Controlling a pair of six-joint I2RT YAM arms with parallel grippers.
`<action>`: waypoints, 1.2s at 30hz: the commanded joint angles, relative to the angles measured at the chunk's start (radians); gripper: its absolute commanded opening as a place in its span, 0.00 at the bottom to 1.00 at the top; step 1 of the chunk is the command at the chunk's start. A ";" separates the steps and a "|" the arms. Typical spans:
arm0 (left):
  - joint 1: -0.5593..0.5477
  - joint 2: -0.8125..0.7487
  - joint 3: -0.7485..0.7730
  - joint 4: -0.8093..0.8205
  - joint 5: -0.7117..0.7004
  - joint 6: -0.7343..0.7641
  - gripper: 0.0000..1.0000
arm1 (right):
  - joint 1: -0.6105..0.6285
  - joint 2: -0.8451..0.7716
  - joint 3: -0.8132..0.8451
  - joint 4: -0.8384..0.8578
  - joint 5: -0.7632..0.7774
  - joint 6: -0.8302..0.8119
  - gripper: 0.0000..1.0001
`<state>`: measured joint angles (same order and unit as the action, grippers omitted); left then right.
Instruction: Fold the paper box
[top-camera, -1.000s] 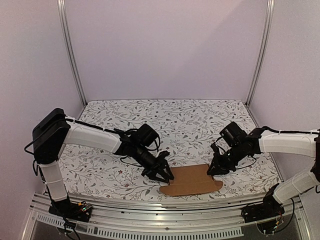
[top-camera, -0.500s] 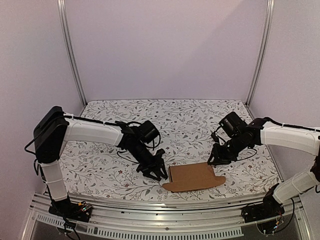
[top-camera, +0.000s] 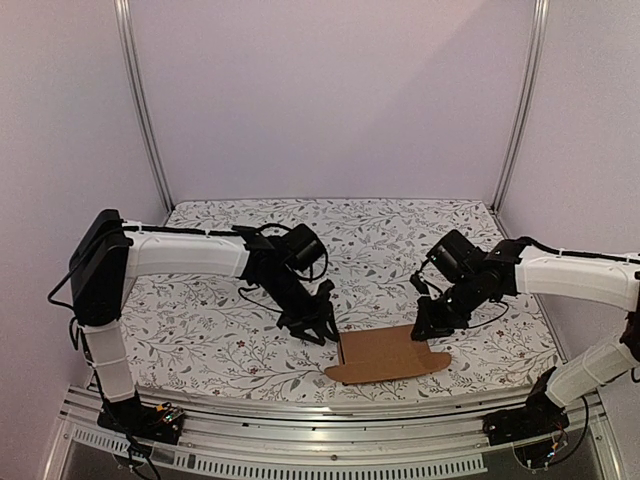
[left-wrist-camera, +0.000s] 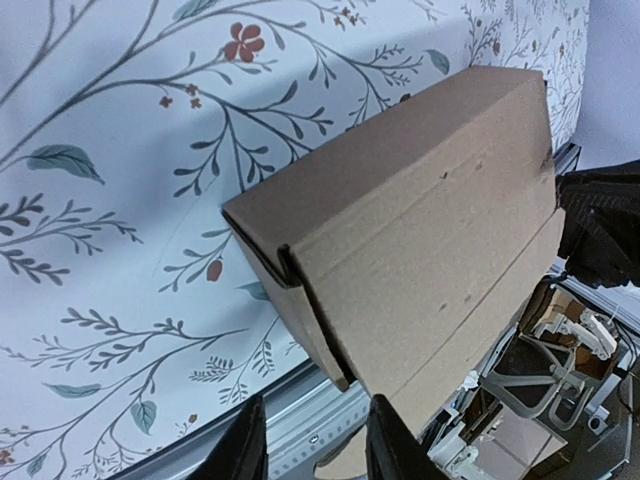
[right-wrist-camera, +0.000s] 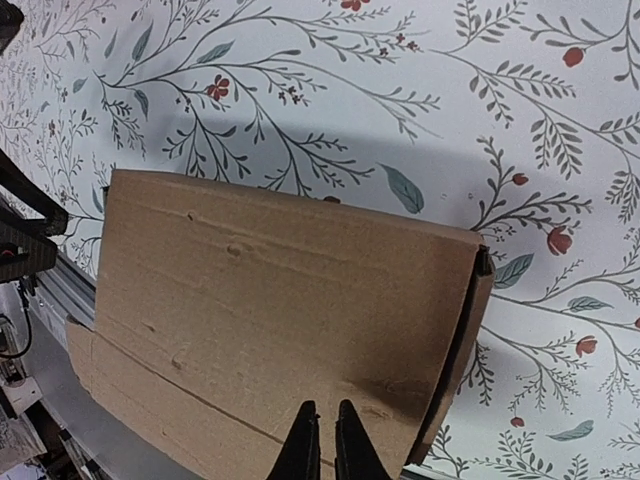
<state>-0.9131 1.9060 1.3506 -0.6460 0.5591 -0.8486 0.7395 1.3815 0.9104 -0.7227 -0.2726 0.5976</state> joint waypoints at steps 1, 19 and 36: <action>-0.005 -0.002 0.044 -0.058 -0.056 0.032 0.33 | 0.031 0.035 -0.036 0.032 -0.012 0.014 0.05; -0.087 0.059 0.095 -0.013 -0.065 0.019 0.42 | 0.036 0.083 -0.130 0.083 0.027 0.016 0.00; -0.095 0.117 0.063 -0.036 -0.142 0.052 0.41 | 0.036 -0.050 -0.017 -0.039 0.116 0.036 0.14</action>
<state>-0.9981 2.0022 1.4109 -0.6697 0.4534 -0.8150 0.7723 1.3853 0.8440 -0.6933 -0.2237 0.6273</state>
